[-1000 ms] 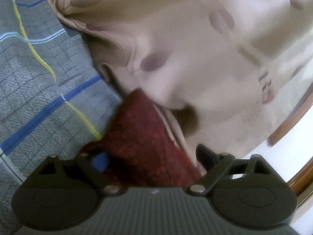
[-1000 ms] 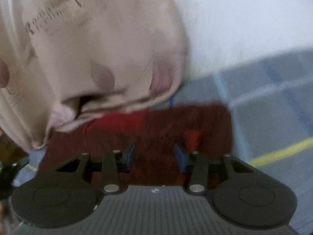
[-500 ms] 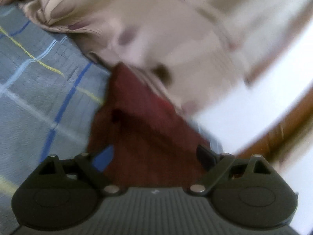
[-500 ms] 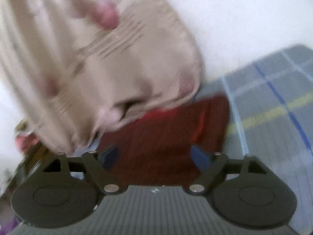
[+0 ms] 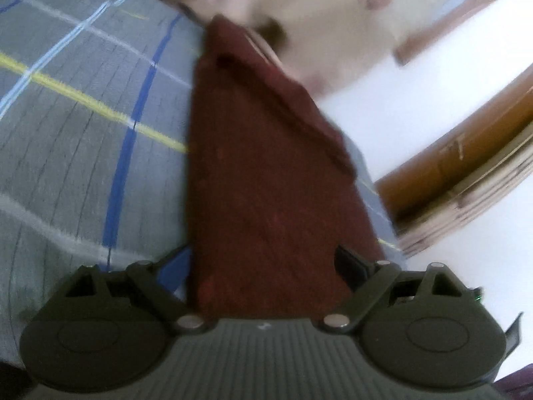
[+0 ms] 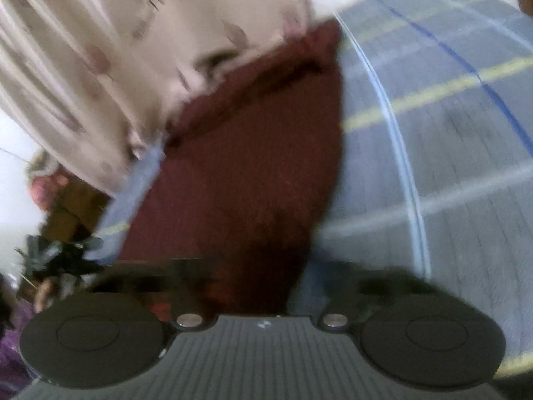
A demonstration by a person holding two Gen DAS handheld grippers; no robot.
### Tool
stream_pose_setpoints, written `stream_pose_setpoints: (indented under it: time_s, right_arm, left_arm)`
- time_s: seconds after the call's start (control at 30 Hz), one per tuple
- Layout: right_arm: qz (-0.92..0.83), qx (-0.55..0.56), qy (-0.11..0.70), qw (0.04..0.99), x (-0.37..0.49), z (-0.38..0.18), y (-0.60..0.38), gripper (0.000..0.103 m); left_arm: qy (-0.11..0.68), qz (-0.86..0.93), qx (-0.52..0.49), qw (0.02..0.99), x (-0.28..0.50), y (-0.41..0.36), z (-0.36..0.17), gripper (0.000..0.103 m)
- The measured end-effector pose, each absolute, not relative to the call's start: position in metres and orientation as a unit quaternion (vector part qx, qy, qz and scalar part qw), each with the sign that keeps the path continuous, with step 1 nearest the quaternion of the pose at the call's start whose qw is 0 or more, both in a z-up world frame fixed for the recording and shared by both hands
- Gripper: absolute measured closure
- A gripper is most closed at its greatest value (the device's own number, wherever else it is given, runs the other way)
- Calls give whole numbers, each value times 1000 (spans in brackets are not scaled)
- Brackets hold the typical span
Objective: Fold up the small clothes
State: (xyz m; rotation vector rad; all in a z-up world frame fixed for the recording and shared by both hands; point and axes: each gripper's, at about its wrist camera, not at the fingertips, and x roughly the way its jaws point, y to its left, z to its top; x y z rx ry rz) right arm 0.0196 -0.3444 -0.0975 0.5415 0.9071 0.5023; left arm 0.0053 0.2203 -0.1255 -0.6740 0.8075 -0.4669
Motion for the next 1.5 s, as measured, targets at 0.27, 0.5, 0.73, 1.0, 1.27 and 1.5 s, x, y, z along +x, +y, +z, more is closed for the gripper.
stream_pose_setpoints:
  time_s: [0.27,0.5,0.73,1.0,1.27,1.5]
  right_arm:
    - [246,366,401,803,-3,-115,-380,49]
    - [276,374,391,794,19,-119,-366,27]
    - [279,361,396,797,24,-123,-351,57]
    - [276,372,400,791,19,-136,-349,86]
    - [290,416,366,781,5,-128,-352,90]
    - [311,412,330,791,-13,-108,-354,90]
  left_arm:
    - [399,-251,-340,814,16,227,-130,10]
    - [402,-284,-329,806,31,216,-132,11]
    - [404,-279,-323,809,29,194,-145,69]
    - [366,-242,-336,833,12,191,-146,90]
    - [299,-252,-386,836,-15,200,-124,91]
    - [285,-262,-378,841,-24,195,-114,91]
